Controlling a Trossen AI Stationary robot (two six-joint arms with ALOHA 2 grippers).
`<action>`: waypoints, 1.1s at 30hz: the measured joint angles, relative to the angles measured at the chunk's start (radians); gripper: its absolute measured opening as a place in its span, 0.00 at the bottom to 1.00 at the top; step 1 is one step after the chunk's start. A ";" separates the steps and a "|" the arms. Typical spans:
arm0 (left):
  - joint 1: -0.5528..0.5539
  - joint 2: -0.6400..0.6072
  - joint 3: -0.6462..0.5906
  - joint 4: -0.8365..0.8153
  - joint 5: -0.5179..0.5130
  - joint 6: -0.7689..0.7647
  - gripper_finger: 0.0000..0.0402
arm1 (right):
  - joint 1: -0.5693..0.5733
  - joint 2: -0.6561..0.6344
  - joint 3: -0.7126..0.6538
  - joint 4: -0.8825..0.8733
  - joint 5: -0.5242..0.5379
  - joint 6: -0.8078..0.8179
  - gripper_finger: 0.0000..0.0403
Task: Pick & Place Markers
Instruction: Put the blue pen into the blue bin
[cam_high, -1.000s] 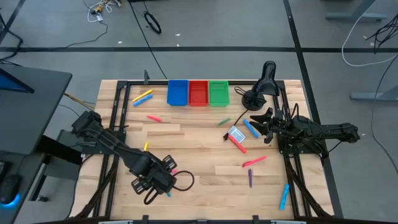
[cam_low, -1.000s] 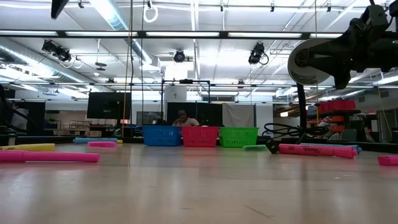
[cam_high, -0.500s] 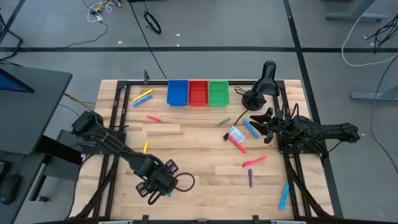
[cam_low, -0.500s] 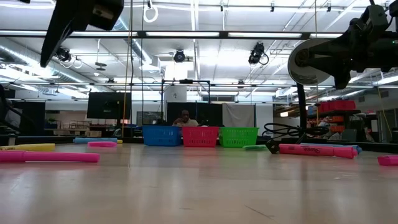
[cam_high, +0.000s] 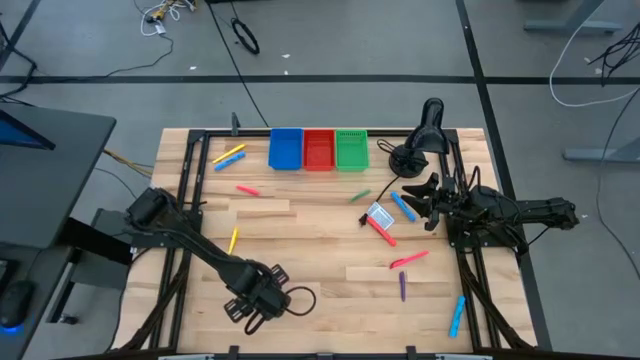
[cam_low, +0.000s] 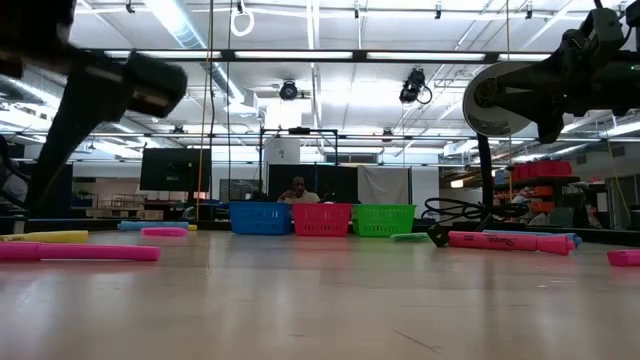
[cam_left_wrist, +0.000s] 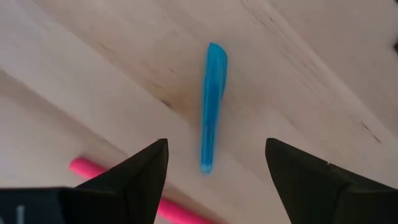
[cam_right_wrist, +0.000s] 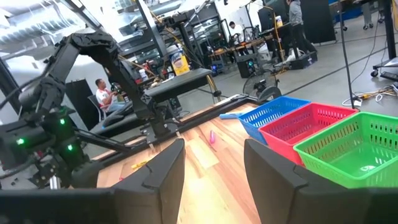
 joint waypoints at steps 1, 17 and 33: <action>-0.001 0.005 -0.007 0.022 0.000 -0.004 0.68 | 0.000 0.000 0.000 0.000 0.000 0.000 0.41; -0.016 0.055 -0.071 0.146 -0.058 -0.005 0.68 | 0.000 0.000 0.000 -0.003 -0.001 0.000 0.41; -0.014 0.057 -0.070 0.147 -0.059 0.022 0.24 | 0.000 0.000 0.000 0.001 0.000 0.000 0.41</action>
